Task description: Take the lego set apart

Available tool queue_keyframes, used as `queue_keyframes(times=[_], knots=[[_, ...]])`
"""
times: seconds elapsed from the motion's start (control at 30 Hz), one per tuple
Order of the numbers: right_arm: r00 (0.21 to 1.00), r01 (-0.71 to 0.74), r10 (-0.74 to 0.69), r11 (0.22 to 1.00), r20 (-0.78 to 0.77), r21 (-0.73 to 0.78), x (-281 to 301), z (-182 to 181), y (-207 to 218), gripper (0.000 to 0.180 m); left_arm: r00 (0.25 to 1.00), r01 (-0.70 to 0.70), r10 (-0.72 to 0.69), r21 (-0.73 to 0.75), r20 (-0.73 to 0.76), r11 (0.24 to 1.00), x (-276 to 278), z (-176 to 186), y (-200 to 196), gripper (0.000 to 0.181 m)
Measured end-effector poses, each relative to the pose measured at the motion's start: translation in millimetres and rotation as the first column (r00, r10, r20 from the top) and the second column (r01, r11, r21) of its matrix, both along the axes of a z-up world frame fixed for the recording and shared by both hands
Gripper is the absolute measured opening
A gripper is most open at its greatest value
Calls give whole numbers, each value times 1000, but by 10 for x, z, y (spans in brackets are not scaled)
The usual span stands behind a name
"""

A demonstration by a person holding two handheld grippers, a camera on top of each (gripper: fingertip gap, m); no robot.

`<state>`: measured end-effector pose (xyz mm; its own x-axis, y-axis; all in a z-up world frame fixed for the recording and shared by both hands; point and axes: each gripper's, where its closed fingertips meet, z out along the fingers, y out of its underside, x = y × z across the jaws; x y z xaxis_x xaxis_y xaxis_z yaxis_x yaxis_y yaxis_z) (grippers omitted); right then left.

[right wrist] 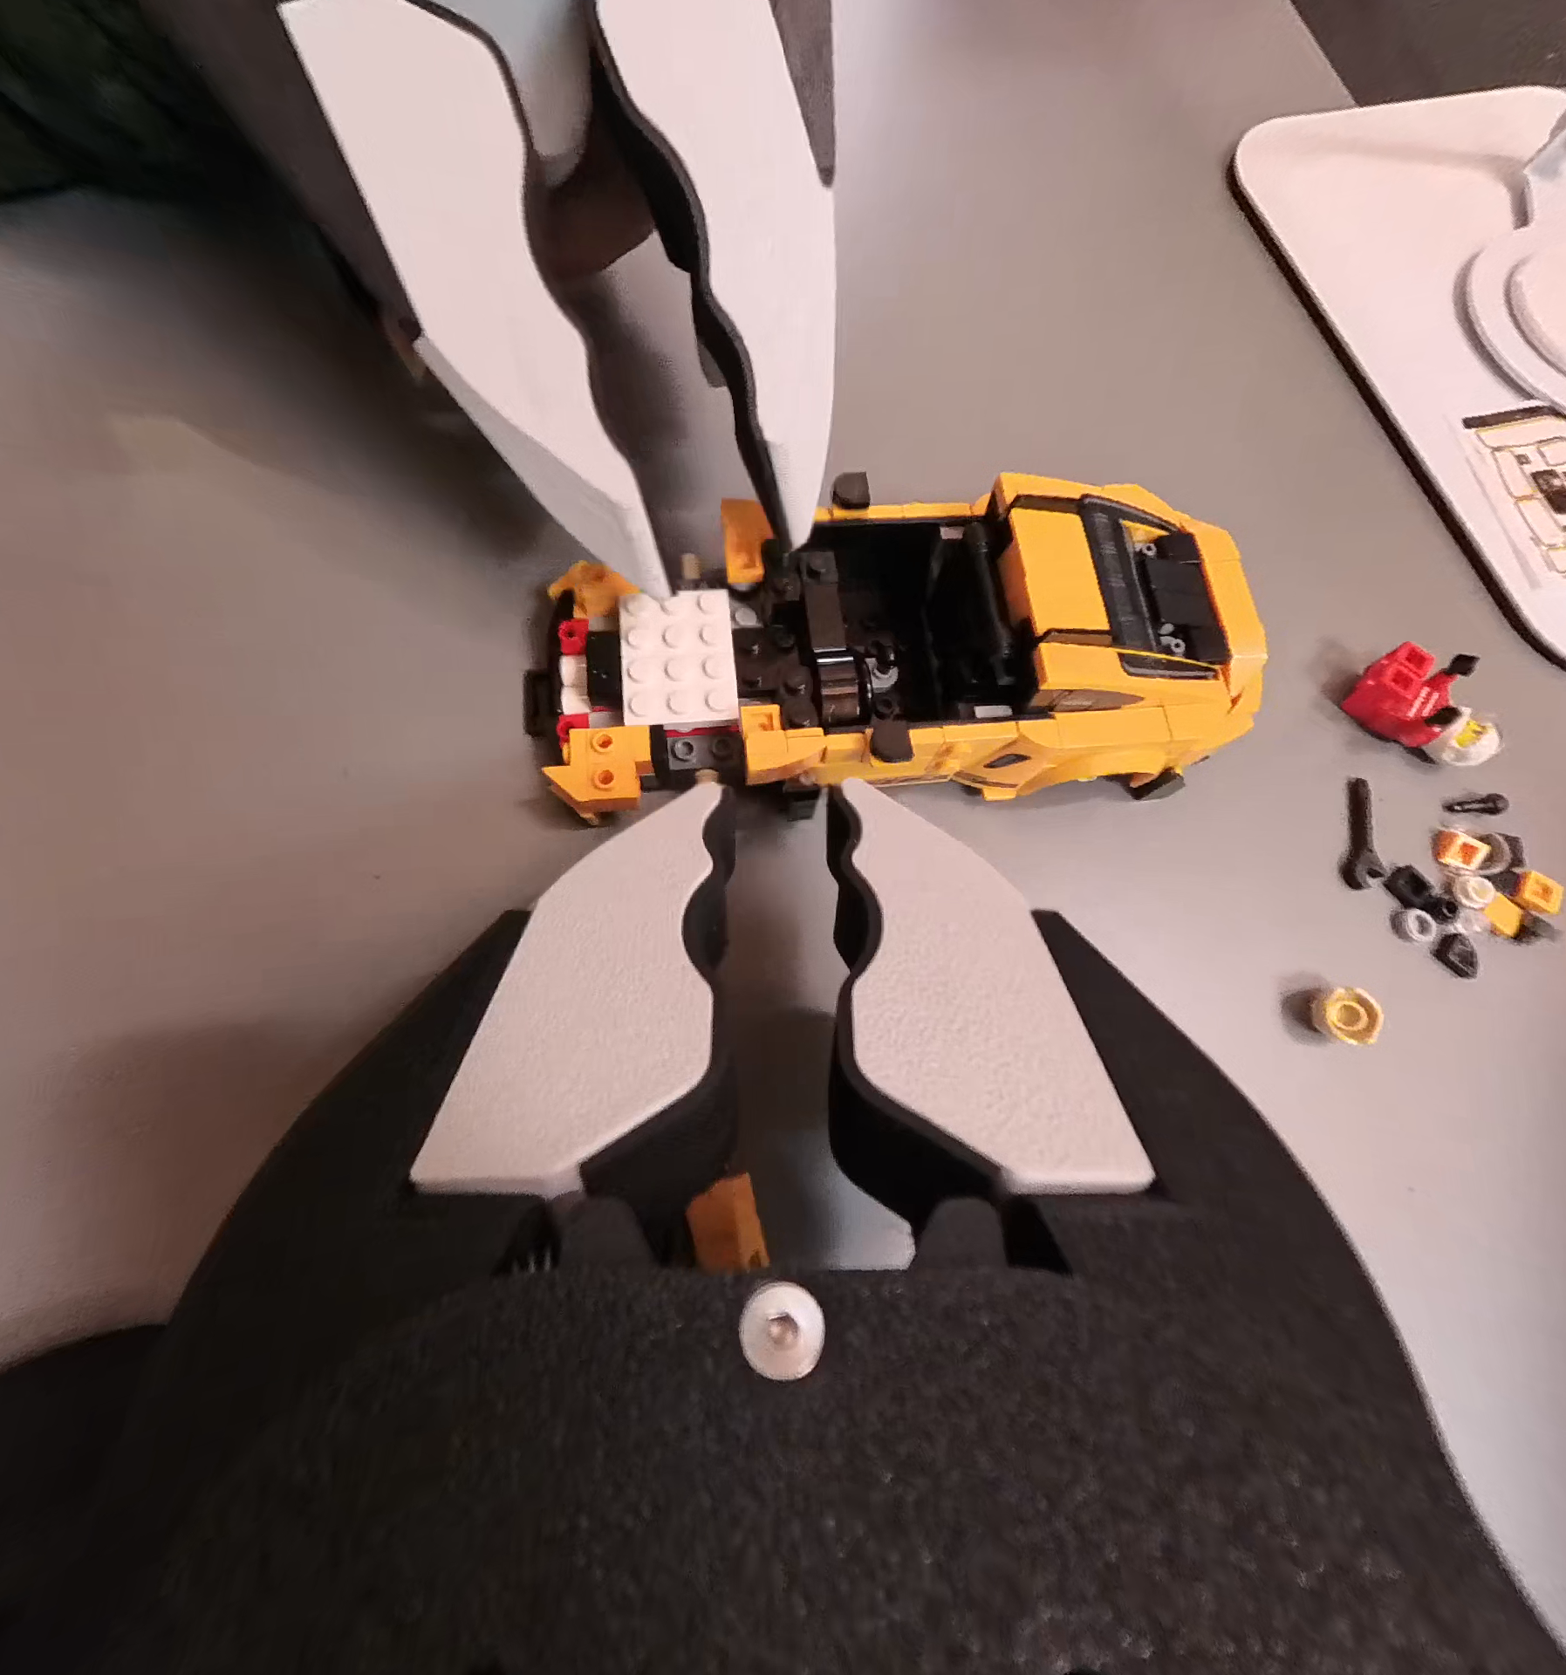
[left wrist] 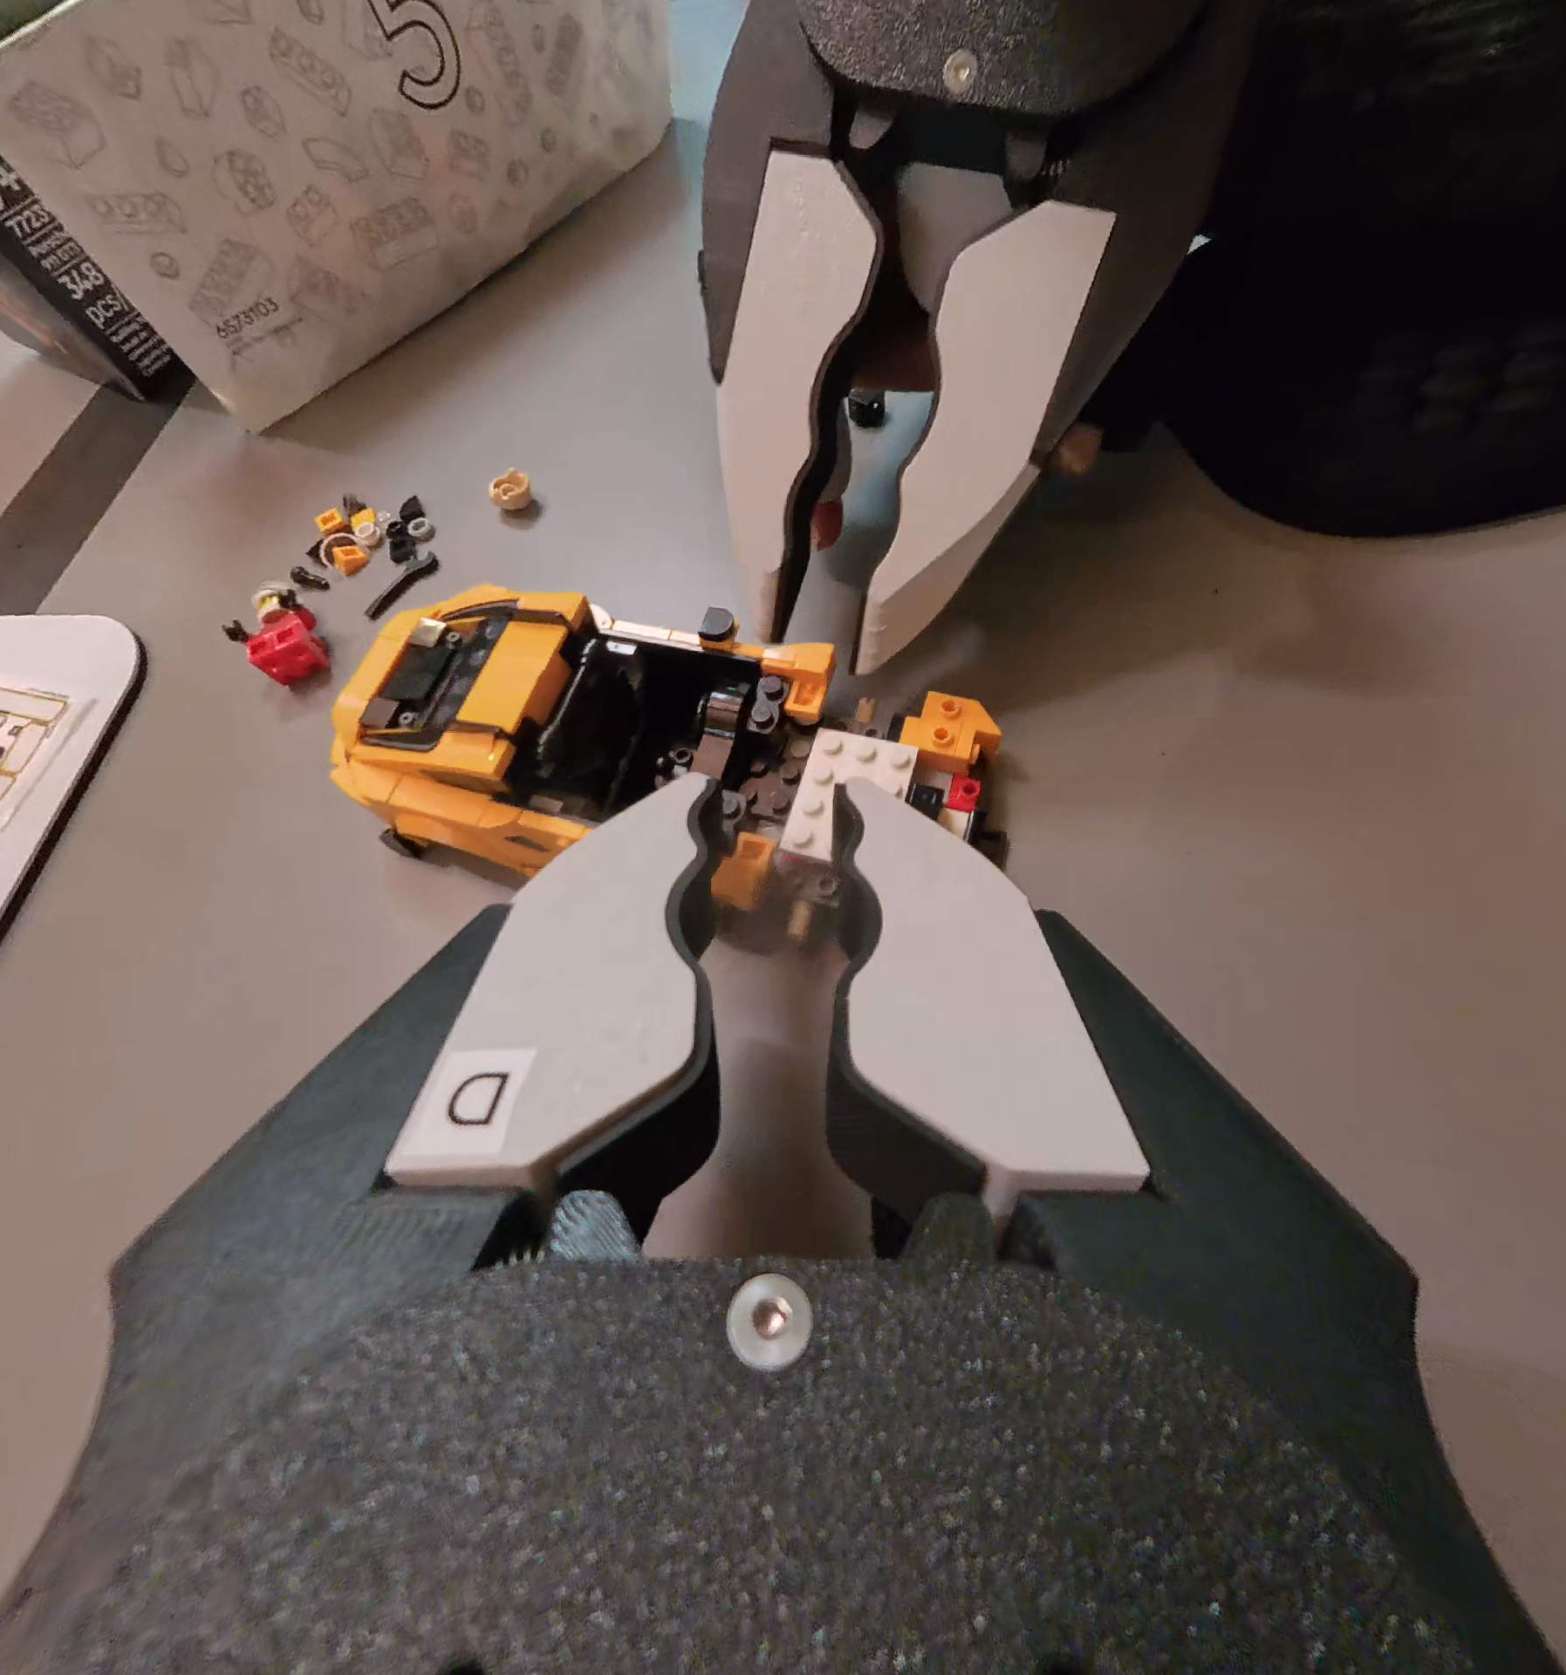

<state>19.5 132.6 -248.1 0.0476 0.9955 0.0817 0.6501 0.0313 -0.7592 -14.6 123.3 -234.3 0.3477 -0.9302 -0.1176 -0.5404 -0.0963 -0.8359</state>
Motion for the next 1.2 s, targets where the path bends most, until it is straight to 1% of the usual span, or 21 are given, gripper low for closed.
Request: queue_keyframes(times=[0.1, 0.23, 0.3, 0.33, 0.43, 0.57, 0.7, 0.8, 1.03, 1.2], knots=[[1000, 1, -1, 999, 9, 34, -32, -41, 32, 19, 1000, 6, -6, 0, -4, 1000, 60, -6, -8, 23], [999, -33, 31, 999, 33, 40, -51, -89, 38, 16, 1000, 1, -1, 3, -24, 1000, 106, -19, 12, 23], [998, -47, 44, 997, 44, 56, -52, -93, 45, 14, 998, -17, 18, 18, -59, 1000, 92, -40, 49, 22], [998, -50, 47, 996, 50, 68, -53, -93, 54, 8, 997, -22, 24, 25, -74, 999, 88, -48, 62, 22], [997, -62, 59, 996, 51, 62, -62, -94, 31, 8, 990, -35, 40, 37, -138, 999, 67, -87, 106, 20], [996, -69, 64, 994, 68, 85, -54, -101, 24, 8, 977, -18, 27, 46, -213, 999, 61, -102, 150, 15], [995, -65, 58, 994, 83, 88, -47, -108, 21, 8, 970, -40, 37, -9, -241, 999, 47, -109, 170, 11], [995, -59, 53, 996, 84, 70, -39, -116, 18, 8, 963, -42, 47, 26, -264, 999, 32, -118, 187, 8], [993, -52, 46, 997, 105, 49, 31, -126, -4, 7, 970, -53, 55, 15, -236, 998, 7, -120, 188, 8], [997, -49, 47, 998, 64, 28, 79, -72, -8, 8, 982, -70, 65, -23, -177, 997, 6, -116, 188, 8]])
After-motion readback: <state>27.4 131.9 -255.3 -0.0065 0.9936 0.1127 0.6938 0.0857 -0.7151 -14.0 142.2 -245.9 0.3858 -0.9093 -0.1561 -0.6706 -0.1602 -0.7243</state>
